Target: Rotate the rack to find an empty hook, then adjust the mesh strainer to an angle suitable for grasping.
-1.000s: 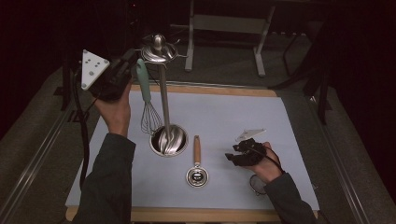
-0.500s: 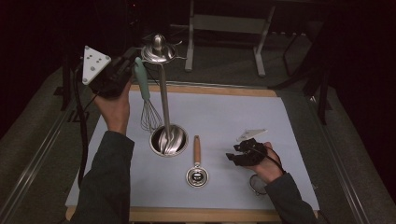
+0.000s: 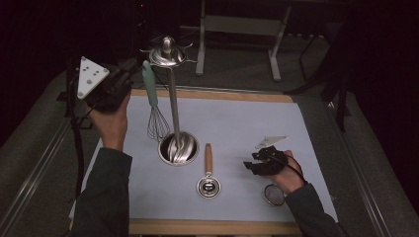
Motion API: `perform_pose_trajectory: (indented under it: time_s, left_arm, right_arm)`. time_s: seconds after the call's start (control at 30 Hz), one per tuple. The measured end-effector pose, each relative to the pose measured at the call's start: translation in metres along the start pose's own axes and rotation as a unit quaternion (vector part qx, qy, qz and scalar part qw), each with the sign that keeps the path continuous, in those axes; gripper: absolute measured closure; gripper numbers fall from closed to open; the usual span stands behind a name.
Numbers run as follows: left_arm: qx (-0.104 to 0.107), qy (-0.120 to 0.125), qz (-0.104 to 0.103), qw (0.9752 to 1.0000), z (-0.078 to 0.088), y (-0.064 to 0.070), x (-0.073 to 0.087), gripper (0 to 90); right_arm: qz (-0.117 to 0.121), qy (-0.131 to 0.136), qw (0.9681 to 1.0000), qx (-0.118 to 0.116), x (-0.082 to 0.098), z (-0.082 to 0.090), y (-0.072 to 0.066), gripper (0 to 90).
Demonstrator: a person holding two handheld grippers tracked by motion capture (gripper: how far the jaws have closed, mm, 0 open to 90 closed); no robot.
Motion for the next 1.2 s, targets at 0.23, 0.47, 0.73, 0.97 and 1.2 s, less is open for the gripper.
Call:
perform_pose_trajectory:
  time_s: [0.23, 0.47, 0.73, 0.97, 1.2]
  left_arm:
    - [0.002, -0.034, -0.017, 0.9993, 0.013, -0.012, 0.032, 86.9]
    - [0.004, -0.07, -0.019, 0.9974, 0.026, -0.016, 0.073, 84.9]
    - [0.013, -0.12, -0.015, 0.9926, 0.039, -0.011, 0.128, 81.3]
    - [0.021, -0.167, -0.007, 0.9857, 0.049, -0.006, 0.176, 76.9]
    - [0.02, -0.195, 0.012, 0.9806, 0.061, -0.004, 0.211, 74.3]
  right_arm:
    - [-0.005, 0.001, 1.0, 0.004, 0.003, 0.004, 0.003, 51.0]
    - [-0.005, 0.0, 1.0, 0.006, 0.005, 0.006, 0.004, 50.9]
    - [-0.009, 0.001, 0.9999, 0.009, 0.009, 0.01, 0.007, 50.8]
    - [-0.011, 0.0, 0.9999, 0.01, 0.013, 0.011, 0.008, 50.8]
    - [-0.014, 0.0, 0.9999, 0.008, 0.015, 0.01, 0.008, 50.8]
Point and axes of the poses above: each handheld gripper's, and its own axes: z roughly backward along the jaws, x roughly out of its underside, y roughly to its right, the point moved 9 cm from there along -z, roughly forward along the jaws, and after that the axes turned 13 degrees about -x, right-handed, at the moved point
